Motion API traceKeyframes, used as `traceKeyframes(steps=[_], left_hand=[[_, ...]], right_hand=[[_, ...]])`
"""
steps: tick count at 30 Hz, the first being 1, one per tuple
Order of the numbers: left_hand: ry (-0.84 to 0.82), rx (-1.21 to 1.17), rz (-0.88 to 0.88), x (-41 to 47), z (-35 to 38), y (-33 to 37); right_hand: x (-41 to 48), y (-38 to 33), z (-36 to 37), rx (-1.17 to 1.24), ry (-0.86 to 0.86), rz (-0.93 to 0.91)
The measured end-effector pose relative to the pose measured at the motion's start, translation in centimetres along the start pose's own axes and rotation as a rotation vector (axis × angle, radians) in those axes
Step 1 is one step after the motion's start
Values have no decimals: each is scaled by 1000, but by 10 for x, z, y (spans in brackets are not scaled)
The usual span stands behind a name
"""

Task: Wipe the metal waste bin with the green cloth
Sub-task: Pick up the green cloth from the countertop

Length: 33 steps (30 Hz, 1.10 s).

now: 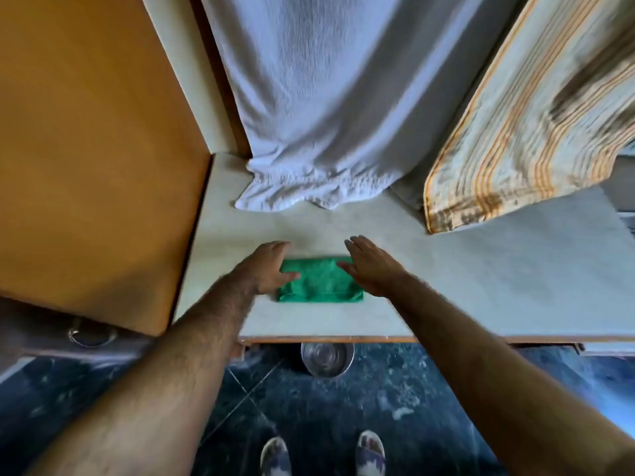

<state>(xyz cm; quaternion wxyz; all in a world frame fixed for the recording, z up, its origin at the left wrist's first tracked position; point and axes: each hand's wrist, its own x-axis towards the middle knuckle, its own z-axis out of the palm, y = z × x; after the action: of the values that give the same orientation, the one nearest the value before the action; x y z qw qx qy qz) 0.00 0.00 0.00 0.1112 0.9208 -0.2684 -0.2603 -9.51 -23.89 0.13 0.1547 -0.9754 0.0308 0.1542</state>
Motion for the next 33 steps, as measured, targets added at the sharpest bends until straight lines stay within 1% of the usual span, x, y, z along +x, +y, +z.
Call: traceKeyframes(steps=[4,6,8,10,13,15,18,21,25,29,32,33], left_hand=[[37,-46,-54,4,20,-1],[84,-34,-47,6,28,0],[139,-25,-49,9,32,1],[153,-47,-93,11,34,2],[126,-223,-163,10,35,2],[90,-404,-171,4,33,1],[54,-587,-97,-6,27,3],[50,-755,-32,-19,20,16],[122,-882,-9,-41,28,32],[239,-1007,-24,-77,56,40],[244,-1090,-60,-98,86,43],[240,-1095,-76,-102,96,43]], right_hand=[[6,5,22,9,-27,41],[9,6,31,-5,-34,65],[11,5,32,14,-21,95],[14,4,30,6,-18,128],[11,1,25,3,-32,150],[2,-2,22,69,-85,164],[-17,-7,21,199,-162,161],[-41,-18,20,375,-117,166],[-67,-30,20,403,-94,146],[-95,-31,33,577,-134,150],[-111,-28,55,738,-217,135],[-114,-27,64,751,-222,128]])
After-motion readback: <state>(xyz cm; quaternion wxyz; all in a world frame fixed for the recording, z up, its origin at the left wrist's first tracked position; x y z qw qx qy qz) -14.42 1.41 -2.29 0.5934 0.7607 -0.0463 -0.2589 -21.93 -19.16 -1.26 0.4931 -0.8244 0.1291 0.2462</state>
